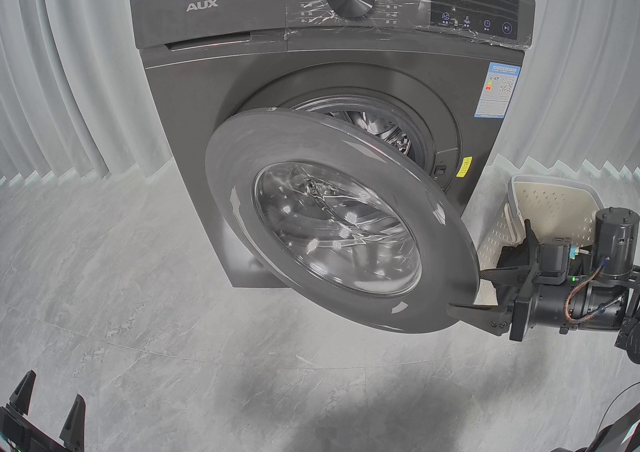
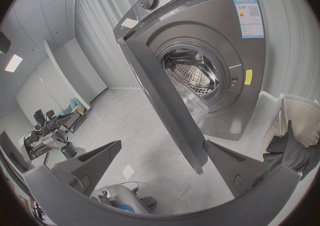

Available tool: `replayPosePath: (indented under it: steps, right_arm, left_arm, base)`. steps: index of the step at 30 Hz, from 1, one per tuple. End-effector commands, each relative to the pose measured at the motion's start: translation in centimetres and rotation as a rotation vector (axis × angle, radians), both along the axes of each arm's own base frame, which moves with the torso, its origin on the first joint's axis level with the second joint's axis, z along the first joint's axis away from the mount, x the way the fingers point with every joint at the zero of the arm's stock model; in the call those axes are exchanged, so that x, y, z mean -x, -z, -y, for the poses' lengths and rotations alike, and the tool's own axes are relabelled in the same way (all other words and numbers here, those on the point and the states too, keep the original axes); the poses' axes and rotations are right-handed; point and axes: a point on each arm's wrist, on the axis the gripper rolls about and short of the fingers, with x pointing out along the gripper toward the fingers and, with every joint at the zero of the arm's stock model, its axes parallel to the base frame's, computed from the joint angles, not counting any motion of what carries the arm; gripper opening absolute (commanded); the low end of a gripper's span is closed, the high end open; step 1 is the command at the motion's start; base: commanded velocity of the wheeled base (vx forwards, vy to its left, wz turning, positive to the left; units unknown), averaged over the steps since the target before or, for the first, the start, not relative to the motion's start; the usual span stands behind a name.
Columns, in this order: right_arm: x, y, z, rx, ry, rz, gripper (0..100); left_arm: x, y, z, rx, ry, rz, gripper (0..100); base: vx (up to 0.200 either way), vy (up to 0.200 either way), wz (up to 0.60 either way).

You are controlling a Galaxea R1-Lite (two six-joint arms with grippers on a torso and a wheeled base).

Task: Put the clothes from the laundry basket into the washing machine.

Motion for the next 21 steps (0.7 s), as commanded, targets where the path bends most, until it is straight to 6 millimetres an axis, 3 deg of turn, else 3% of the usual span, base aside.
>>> replayPosePath:
  steps: [1, 5, 6, 12, 21]
  right_arm:
    - [-1.3, 2.1, -1.0, 0.028, -0.019, -0.052, 100]
    - [-1.0, 2.6, -1.1, 0.027, -0.035, -0.062, 100]
    - [0.2, 3.1, -1.3, 0.033, -0.067, -0.083, 100]
    - [2.1, 2.1, -1.0, 0.006, -0.103, -0.043, 100]
    - [2.7, -3.2, -0.3, -0.184, -0.068, 0.069, 100]
  left_arm:
    - [0.0, 0.5, 0.0, 0.0, -0.001, 0.002, 100]
    - [0.0, 0.5, 0.0, 0.0, -0.001, 0.002, 100]
    - [0.0, 0.5, 0.0, 0.0, -0.001, 0.002, 100]
    - [0.0, 0.5, 0.0, 0.0, -0.001, 0.002, 100]
    - [0.0, 0.5, 0.0, -0.001, -0.001, 0.002, 100]
  base:
    - [0.0, 0.0, 0.0]
    - [0.0, 0.0, 0.0]
    - [0.0, 0.0, 0.0]
    - [0.0, 0.0, 0.0]
    - [0.0, 0.0, 0.0]
